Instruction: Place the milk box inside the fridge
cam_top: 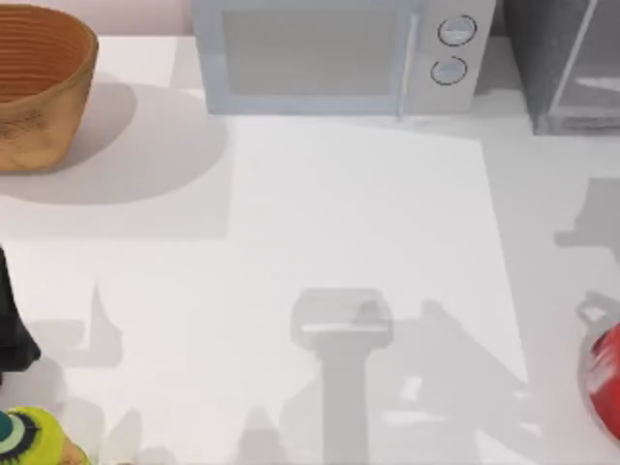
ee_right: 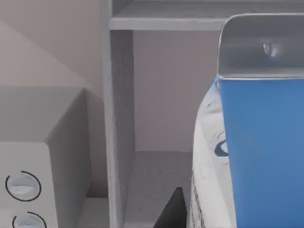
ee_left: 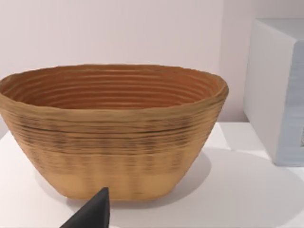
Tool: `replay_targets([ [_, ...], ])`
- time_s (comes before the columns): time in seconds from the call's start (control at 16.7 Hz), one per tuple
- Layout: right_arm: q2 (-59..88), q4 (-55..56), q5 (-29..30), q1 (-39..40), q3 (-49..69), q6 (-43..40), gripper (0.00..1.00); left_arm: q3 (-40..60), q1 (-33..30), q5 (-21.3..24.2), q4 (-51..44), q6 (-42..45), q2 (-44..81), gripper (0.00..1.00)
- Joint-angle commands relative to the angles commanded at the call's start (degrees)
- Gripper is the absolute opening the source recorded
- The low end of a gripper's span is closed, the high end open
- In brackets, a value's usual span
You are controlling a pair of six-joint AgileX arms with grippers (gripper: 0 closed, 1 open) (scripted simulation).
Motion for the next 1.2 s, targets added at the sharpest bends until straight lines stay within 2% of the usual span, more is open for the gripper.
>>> replay_targets([
  [0.42,37.31,20.91,-4.4,-4.96,16.37,0.38,0.0,0.0,0.0,0.0,0.0,0.0,0.0,1.0],
  [0.72,58.15,32.62,-6.88,-7.71,25.49,0.56,0.0,0.0,0.0,0.0,0.0,0.0,0.0,1.0],
  [0.96,68.58,38.46,-8.07,-9.13,30.04,0.67,0.0,0.0,0.0,0.0,0.0,0.0,0.0,1.0],
  [1.2,71.45,40.06,-8.27,-9.66,31.28,0.89,0.0,0.0,0.0,0.0,0.0,0.0,0.0,1.0],
])
